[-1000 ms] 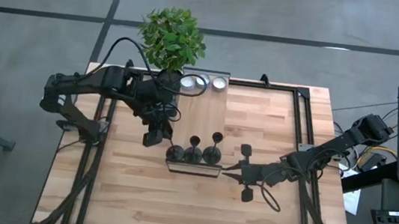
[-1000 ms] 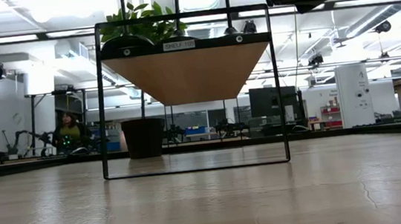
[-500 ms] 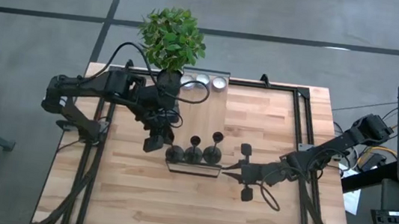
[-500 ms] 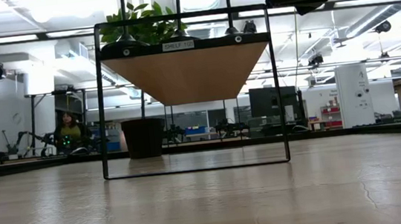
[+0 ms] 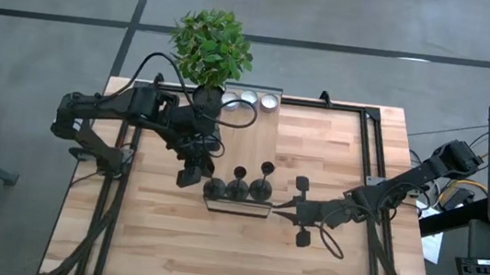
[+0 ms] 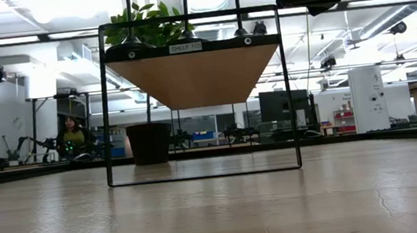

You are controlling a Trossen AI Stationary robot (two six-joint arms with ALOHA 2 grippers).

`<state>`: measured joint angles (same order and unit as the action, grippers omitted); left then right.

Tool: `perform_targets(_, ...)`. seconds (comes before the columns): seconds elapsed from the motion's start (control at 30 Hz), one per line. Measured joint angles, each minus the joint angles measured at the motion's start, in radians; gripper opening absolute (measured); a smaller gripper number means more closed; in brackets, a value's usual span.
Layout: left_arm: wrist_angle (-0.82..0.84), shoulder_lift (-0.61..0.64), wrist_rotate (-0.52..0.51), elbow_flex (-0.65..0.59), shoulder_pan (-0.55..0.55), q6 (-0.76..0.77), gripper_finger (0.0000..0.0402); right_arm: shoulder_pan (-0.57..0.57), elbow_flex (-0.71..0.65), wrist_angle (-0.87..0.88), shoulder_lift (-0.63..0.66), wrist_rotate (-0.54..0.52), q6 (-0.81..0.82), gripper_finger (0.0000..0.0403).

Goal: Pick & Place candle stick holders
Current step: Put the black candle holder on the shelf, then return to Home Position

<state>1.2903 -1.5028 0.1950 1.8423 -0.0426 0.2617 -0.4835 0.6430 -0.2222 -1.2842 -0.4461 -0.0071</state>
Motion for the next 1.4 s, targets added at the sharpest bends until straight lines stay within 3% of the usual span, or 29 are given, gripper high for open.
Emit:
perform_targets(0.17, 0.0, 0.0, -0.005, 0.0, 0.0, -0.004, 0.0154, 0.0, 0.0, 0.0, 0.0, 0.0, 0.0, 0.0043)
perform_targets(0.53, -0.001, 0.0, -0.053, -0.002, 0.0, -0.026, 0.0223, 0.0, 0.0, 0.0, 0.0, 0.0, 0.0, 0.0043)
perform_targets(0.93, -0.015, 0.002, -0.048, 0.011, 0.0, -0.029, 0.0225, 0.0, 0.0, 0.0, 0.0, 0.0, 0.0, 0.0043)
perform_targets(1.4, -0.016, 0.004, -0.056, 0.139, 0.001, -0.028, 0.0225, 0.0, 0.0, 0.0, 0.0, 0.0, -0.001, 0.0043)
